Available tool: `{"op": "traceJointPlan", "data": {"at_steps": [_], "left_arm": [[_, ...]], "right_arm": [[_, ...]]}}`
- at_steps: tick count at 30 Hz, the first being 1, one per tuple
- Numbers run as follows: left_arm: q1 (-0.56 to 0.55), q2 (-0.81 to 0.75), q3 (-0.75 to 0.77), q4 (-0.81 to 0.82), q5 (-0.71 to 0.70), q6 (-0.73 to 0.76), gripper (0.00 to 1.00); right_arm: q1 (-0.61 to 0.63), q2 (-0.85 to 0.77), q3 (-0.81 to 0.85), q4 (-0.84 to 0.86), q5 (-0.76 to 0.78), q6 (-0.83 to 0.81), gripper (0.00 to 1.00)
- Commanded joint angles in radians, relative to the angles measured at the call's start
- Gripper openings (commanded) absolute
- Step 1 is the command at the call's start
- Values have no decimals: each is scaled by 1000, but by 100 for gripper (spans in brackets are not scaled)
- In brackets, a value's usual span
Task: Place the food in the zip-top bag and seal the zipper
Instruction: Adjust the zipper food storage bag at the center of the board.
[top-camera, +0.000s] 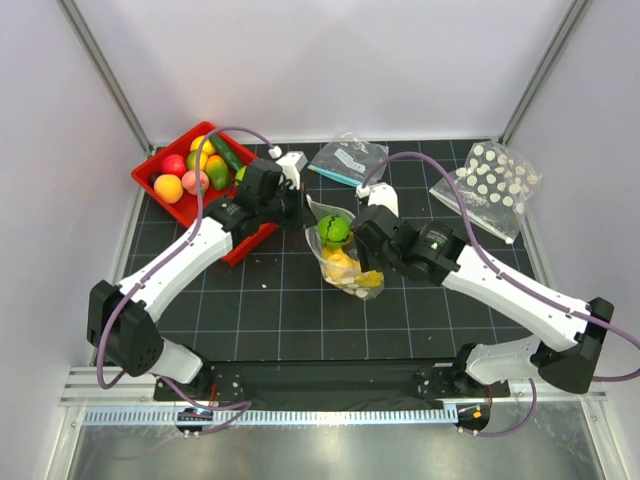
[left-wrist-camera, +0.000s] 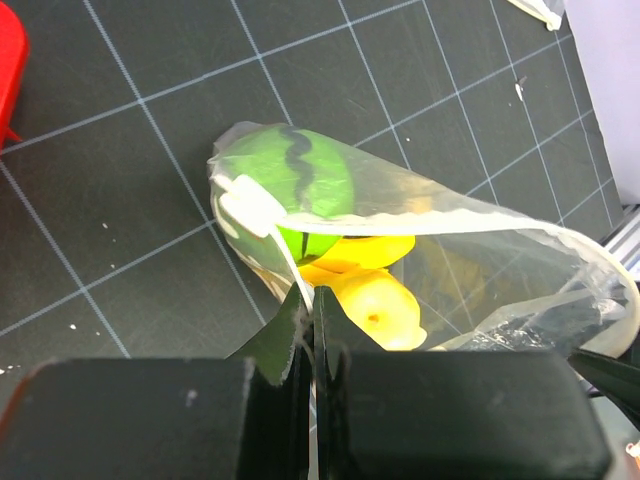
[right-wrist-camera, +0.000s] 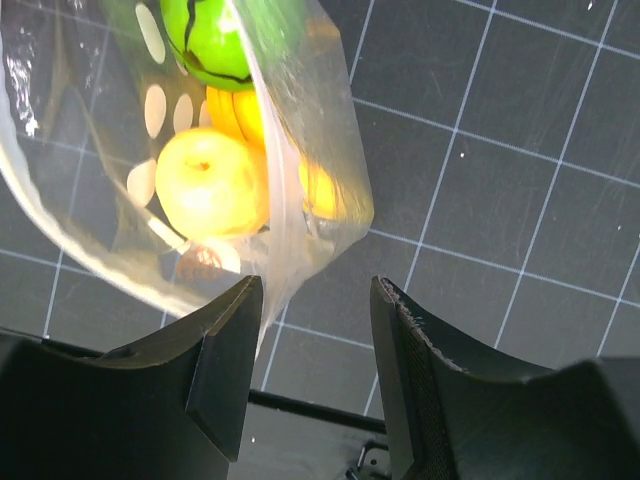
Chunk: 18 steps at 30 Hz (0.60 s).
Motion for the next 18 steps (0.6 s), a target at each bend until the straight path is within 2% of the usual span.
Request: {"op": "traceJointPlan", "data": {"at_steps": [1, 3, 10, 18], "left_arm": [[-12, 6, 15, 56, 34, -5, 0], [-19, 12, 18, 56, 39, -5, 0], [-48, 24, 22, 51, 40, 9, 0], [-80, 45, 36, 36, 48, 29, 0]], "right_arm": [[6, 33, 54, 37, 48, -23, 54], [6, 44, 63, 39, 73, -21, 54], [6, 26, 23, 112, 183, -3, 40], [5, 0, 6, 159, 216, -23, 40]]}}
